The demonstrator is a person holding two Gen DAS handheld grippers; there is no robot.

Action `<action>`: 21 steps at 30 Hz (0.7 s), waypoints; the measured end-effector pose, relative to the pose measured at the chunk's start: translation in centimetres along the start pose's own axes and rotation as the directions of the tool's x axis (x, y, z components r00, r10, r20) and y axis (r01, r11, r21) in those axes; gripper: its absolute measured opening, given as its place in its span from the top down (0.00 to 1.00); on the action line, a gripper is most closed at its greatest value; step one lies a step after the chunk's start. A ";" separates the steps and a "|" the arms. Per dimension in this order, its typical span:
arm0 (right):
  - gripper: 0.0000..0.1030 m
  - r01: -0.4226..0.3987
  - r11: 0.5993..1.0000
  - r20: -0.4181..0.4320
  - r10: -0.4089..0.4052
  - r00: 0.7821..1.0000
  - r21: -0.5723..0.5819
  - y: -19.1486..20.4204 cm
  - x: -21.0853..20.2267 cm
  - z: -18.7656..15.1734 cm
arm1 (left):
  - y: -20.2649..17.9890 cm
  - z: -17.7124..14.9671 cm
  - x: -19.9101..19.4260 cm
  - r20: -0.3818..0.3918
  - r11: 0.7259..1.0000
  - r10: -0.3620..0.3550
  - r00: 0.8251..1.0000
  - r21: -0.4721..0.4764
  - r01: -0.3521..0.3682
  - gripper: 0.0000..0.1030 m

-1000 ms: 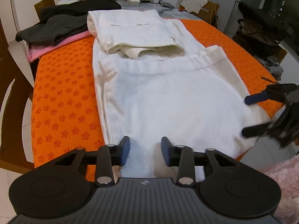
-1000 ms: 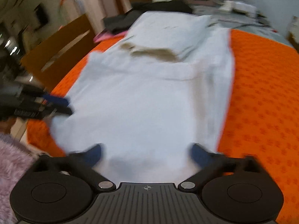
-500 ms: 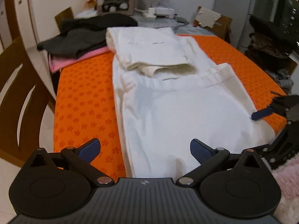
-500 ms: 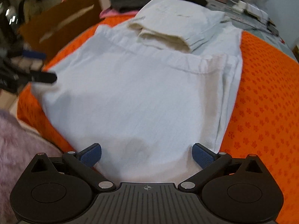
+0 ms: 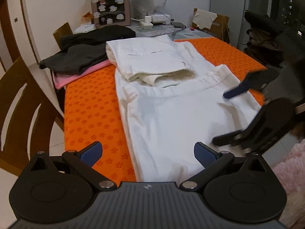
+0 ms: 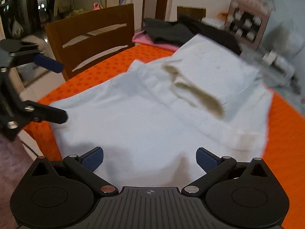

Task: Fold clothes
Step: 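Open the right gripper and smooth the folded trousers flat, then move both open grippers to the edge of the folded white trousers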

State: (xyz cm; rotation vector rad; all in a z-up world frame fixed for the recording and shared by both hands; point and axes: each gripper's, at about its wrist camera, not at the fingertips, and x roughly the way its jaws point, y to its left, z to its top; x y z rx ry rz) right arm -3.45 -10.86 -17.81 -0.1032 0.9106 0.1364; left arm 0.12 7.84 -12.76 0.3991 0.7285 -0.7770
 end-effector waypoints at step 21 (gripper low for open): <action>0.02 -0.138 0.988 -0.004 0.138 0.990 -0.067 2.3 2.1 2.3 | 1.6 -2.8 -5.4 0.008 0.991 0.113 0.994 -0.077 -0.112 0.00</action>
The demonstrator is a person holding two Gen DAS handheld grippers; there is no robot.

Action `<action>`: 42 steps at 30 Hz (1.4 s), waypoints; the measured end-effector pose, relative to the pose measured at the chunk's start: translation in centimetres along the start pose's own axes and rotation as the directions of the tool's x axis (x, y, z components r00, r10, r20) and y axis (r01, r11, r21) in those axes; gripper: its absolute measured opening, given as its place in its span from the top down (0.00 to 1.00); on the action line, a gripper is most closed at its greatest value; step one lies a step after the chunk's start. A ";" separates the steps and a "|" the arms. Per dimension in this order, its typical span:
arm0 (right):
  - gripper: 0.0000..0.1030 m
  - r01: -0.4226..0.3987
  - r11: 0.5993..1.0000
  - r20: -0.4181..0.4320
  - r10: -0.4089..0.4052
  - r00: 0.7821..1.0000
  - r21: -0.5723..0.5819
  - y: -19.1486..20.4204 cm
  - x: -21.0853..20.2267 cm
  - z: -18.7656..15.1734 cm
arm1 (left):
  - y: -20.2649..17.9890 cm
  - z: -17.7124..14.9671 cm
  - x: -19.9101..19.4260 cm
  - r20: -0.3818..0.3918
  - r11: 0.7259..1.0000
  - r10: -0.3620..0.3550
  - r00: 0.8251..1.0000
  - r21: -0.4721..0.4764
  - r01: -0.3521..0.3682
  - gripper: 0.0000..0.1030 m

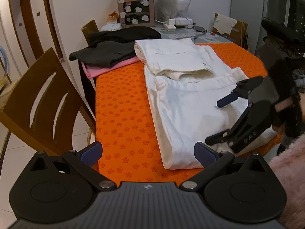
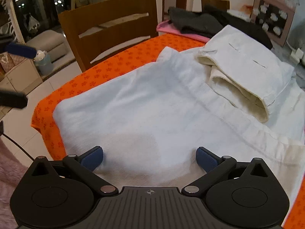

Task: Fold clothes
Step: 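Move both open grippers to the edge of the folded white trousers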

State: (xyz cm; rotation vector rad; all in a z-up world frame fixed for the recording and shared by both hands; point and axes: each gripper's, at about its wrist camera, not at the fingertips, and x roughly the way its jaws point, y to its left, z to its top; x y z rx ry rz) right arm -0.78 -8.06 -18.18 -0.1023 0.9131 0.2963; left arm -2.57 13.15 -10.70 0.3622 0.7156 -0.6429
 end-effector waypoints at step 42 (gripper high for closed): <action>0.73 -0.061 0.996 0.111 0.068 0.991 -0.065 -3.2 3.8 9.0 | 1.2 -3.5 -4.4 -0.054 0.969 0.183 0.982 -0.158 -0.189 0.00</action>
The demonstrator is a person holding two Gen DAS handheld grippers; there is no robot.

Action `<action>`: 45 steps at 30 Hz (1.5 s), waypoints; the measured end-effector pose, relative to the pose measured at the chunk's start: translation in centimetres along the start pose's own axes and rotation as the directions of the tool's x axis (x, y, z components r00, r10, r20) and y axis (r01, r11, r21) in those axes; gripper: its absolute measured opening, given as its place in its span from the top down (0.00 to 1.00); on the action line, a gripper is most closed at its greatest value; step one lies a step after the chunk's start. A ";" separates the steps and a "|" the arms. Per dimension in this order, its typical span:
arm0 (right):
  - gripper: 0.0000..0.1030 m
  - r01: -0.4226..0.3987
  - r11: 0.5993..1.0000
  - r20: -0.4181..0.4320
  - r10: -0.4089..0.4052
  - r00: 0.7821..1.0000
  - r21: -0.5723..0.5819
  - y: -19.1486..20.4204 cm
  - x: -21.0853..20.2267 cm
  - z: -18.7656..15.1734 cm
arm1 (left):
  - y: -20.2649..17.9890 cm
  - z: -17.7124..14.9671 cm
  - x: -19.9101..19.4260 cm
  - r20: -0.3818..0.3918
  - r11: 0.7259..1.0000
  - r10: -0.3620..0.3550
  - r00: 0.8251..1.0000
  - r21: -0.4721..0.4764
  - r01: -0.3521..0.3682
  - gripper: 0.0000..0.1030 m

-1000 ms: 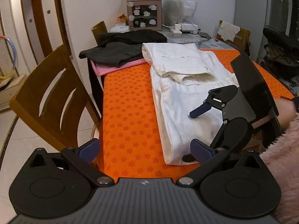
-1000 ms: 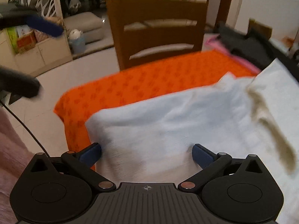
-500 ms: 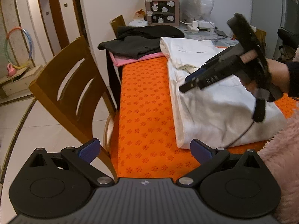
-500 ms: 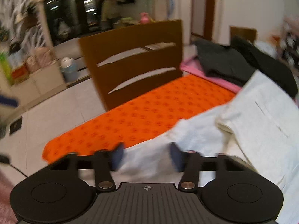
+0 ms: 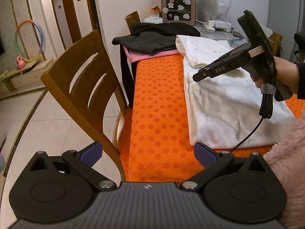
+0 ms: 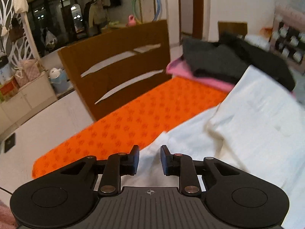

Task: Fold clothes
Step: 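Move both open grippers to the edge of the folded white trousers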

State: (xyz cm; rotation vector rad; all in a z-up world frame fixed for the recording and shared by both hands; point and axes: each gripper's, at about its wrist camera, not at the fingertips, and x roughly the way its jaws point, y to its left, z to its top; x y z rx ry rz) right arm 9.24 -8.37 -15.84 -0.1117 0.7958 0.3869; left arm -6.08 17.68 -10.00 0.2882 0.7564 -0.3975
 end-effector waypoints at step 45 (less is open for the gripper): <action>0.34 0.378 0.909 -0.045 -0.376 0.926 0.178 -5.4 -10.7 -10.5 | -6.4 4.9 9.7 -0.034 0.905 -0.331 0.943 0.272 0.327 0.00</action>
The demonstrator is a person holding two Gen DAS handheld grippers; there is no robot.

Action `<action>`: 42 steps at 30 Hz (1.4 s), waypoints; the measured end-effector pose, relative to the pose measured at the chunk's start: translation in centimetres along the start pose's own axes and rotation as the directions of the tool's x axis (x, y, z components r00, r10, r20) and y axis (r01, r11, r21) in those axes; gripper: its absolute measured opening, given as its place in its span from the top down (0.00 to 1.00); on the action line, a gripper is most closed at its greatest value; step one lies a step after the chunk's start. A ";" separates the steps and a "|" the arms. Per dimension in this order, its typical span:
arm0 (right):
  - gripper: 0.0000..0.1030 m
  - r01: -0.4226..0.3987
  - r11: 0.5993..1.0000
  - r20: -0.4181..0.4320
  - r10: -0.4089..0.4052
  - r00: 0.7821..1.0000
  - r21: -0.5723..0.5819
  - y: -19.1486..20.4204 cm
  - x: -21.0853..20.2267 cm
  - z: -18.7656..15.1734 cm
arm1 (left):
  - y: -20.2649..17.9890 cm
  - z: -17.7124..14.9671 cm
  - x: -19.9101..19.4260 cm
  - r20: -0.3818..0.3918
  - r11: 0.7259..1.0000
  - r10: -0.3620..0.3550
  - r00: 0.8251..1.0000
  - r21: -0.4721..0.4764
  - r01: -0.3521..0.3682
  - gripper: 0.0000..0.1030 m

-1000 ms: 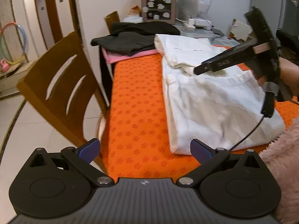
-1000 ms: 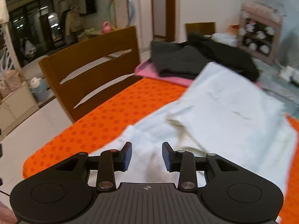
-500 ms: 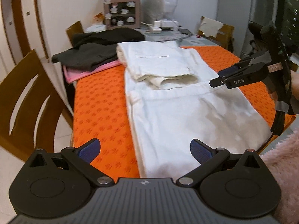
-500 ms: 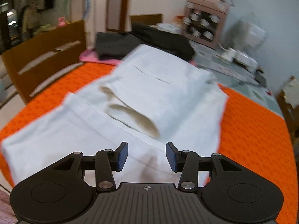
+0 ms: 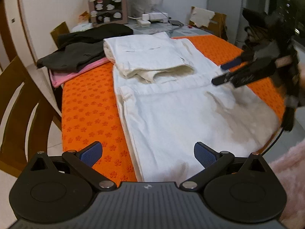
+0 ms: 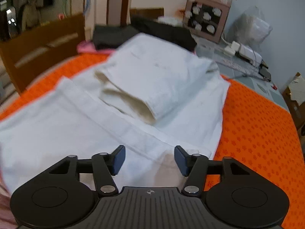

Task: Fold clothes
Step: 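Close both grippers on the edge of the white trousers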

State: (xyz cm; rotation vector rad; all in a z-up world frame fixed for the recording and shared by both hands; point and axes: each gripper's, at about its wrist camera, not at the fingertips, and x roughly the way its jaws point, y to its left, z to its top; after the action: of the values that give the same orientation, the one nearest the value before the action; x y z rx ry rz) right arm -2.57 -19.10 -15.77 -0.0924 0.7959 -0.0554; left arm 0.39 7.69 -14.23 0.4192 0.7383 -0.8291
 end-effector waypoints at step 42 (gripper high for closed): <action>0.79 -0.205 0.950 0.042 0.201 0.979 0.237 -2.1 -13.3 -6.1 | 3.1 3.0 -2.3 0.146 0.979 -0.201 0.969 0.003 0.203 0.78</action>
State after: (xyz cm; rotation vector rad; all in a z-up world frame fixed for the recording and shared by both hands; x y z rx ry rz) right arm -16.26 -20.48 -10.34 0.2189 0.7721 0.0441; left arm 3.09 8.99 -10.28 0.2713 0.6566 -1.0354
